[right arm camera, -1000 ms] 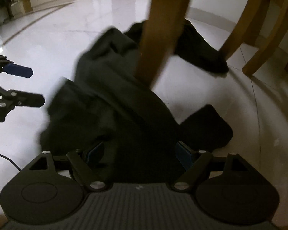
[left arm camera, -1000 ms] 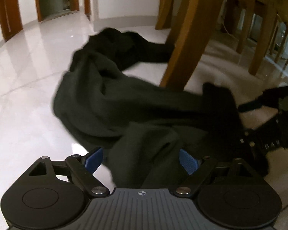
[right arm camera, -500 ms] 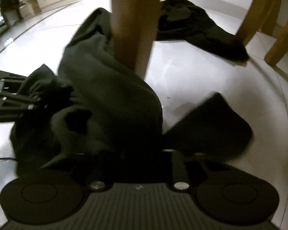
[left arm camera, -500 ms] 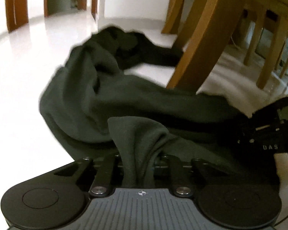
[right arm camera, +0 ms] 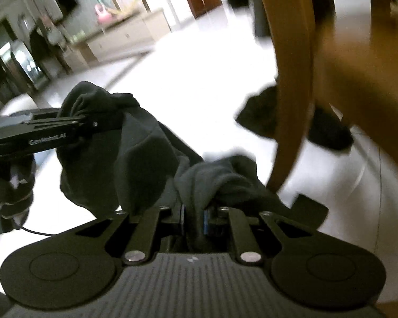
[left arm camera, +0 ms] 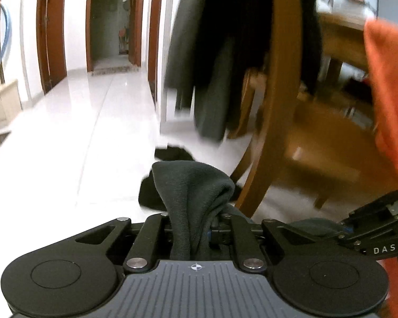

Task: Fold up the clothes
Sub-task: 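Carry the garment up to the orange tablecloth with both grippers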

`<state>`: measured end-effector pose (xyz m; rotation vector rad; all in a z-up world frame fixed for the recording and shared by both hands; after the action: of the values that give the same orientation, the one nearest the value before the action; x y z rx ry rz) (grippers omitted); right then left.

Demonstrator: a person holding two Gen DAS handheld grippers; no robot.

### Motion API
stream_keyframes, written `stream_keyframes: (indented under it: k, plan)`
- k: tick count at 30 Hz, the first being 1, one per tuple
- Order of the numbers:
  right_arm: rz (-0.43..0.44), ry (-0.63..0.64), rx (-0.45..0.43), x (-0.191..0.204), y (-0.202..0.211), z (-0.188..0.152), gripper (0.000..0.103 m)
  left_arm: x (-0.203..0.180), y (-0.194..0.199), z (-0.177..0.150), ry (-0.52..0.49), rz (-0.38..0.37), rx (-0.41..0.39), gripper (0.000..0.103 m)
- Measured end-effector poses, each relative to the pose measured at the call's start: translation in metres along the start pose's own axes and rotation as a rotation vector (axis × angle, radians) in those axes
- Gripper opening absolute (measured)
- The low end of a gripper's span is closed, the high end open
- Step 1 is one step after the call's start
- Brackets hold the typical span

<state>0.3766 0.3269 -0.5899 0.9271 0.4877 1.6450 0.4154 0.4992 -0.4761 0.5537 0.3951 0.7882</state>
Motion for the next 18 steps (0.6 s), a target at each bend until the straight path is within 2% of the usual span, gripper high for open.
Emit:
stream_keyframes:
  k: [4,9,13,18]
  plan:
    - [-0.020,-0.062,-0.031,0.030,0.113,0.051,0.014,-0.022,0.087,0.080,-0.012,-0.028,-0.006,0.015]
    - [-0.046,-0.140,-0.070,0.068,0.255,0.114,0.014,-0.066,0.184,0.169,-0.065,-0.107,-0.012,0.015]
    - [-0.108,-0.216,-0.101,0.085,0.378,0.148,0.014,-0.109,0.253,0.237,-0.132,-0.212,-0.029,0.015]
    - [-0.201,-0.304,-0.185,0.102,0.533,0.171,0.014,-0.169,0.316,0.318,-0.246,-0.380,-0.103,0.015]
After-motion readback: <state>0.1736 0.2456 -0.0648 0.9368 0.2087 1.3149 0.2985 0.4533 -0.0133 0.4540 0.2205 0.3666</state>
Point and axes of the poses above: each gripper's, at about its wrist camera, not at the fingertips, and y roughly against the way its jaws point, x to its left, z to its top, the point moved 2 cm from there along -y, roughly the way its jaws point, and after that the axes turned 5 degrees about -z, right-handed, at the moved point
